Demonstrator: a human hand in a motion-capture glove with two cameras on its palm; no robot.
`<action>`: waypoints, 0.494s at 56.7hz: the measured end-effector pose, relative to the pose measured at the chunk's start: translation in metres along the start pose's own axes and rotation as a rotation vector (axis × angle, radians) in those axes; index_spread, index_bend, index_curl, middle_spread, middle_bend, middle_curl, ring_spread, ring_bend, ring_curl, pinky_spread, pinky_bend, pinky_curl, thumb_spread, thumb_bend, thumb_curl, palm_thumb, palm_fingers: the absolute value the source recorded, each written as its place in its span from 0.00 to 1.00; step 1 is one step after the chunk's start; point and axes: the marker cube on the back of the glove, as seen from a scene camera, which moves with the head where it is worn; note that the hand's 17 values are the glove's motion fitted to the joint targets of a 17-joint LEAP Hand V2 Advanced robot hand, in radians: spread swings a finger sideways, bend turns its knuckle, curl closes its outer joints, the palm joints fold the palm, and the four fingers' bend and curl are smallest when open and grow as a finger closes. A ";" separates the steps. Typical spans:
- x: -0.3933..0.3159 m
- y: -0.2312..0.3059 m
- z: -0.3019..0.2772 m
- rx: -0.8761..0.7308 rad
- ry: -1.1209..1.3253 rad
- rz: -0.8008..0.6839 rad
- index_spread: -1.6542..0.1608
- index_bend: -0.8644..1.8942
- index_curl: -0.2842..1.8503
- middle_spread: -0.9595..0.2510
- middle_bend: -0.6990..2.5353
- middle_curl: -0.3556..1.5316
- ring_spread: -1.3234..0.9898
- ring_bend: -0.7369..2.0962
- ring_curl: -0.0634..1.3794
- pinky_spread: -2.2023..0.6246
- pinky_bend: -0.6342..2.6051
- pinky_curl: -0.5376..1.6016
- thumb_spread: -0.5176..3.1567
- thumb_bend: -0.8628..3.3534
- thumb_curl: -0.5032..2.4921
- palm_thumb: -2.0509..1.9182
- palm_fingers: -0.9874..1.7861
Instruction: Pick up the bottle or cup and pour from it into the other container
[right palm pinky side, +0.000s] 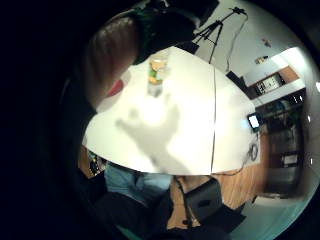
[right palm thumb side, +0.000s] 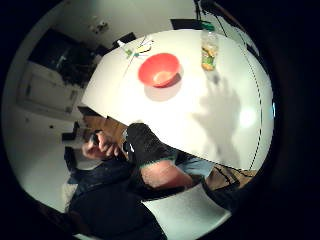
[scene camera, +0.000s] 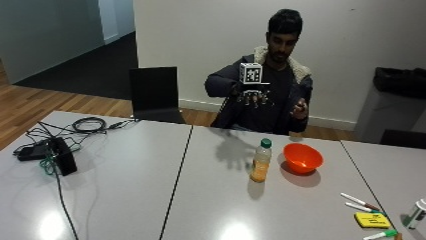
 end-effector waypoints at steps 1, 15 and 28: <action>0.007 0.002 0.001 -0.040 0.000 -0.066 0.73 0.36 0.27 0.87 0.31 0.35 0.67 0.33 0.17 0.92 0.32 0.35 0.41 0.20 0.27 0.58 0.50; 0.086 -0.061 0.037 0.081 -0.041 0.007 0.73 0.37 0.27 0.87 0.31 0.36 0.67 0.32 0.17 0.92 0.32 0.36 0.41 0.20 0.28 0.58 0.49; 0.115 -0.088 0.078 -0.126 -0.162 0.078 0.74 0.36 0.26 0.88 0.31 0.36 0.67 0.33 0.18 0.92 0.34 0.37 0.40 0.20 0.28 0.59 0.47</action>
